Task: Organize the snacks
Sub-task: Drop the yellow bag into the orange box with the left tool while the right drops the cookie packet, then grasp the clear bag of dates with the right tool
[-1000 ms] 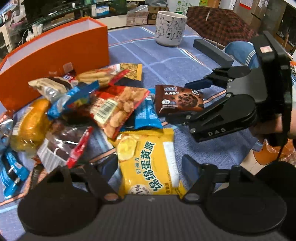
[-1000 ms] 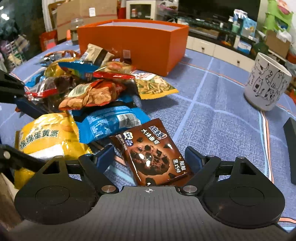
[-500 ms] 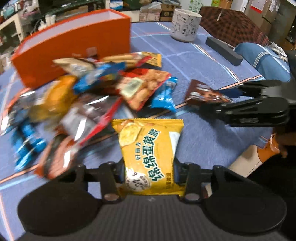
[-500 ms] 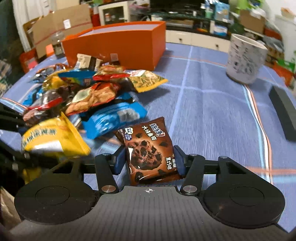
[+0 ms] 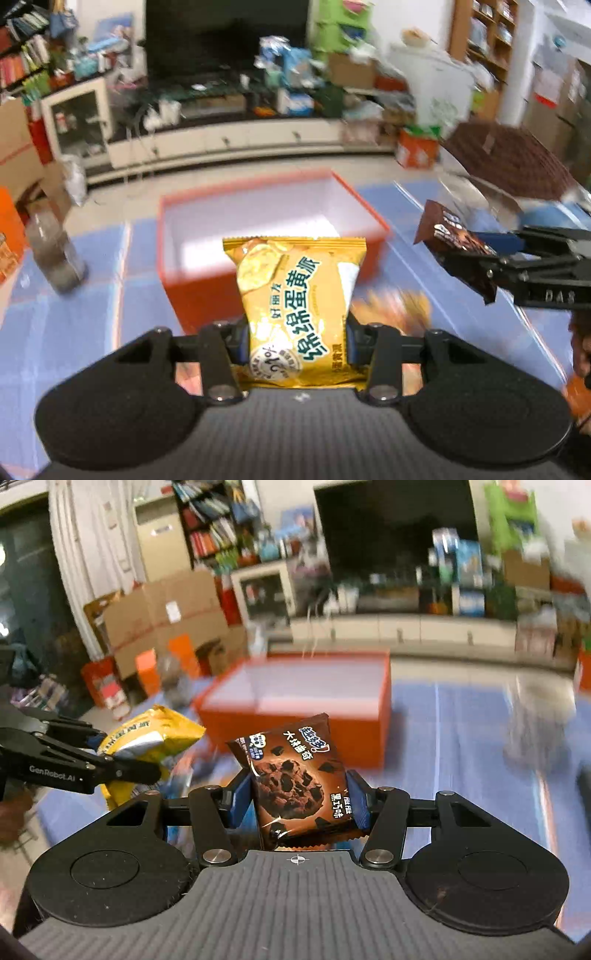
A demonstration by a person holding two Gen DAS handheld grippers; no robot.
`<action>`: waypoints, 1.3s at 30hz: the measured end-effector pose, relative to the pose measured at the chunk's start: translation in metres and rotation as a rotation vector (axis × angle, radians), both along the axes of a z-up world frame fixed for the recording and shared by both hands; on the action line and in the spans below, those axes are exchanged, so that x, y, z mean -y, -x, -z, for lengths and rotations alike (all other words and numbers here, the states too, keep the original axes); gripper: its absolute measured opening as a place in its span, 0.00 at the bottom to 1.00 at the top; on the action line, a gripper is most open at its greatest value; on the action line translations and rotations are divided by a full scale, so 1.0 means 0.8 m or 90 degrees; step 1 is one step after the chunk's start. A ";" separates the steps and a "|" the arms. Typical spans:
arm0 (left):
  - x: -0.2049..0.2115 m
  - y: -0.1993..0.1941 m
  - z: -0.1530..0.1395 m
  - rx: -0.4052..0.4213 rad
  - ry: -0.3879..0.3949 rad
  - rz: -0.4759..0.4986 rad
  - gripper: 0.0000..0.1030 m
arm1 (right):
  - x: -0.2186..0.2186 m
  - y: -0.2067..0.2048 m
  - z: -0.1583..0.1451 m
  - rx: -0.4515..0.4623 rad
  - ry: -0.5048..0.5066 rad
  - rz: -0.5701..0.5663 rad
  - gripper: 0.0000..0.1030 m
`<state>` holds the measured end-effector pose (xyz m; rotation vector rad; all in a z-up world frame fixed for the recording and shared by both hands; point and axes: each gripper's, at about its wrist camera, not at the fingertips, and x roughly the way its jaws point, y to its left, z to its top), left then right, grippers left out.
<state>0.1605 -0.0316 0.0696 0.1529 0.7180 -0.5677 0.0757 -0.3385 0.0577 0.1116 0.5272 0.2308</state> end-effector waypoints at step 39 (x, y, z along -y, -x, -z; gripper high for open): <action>-0.052 0.133 0.094 0.036 -0.080 -0.111 0.85 | -0.080 0.094 0.098 -0.062 -0.042 0.047 0.94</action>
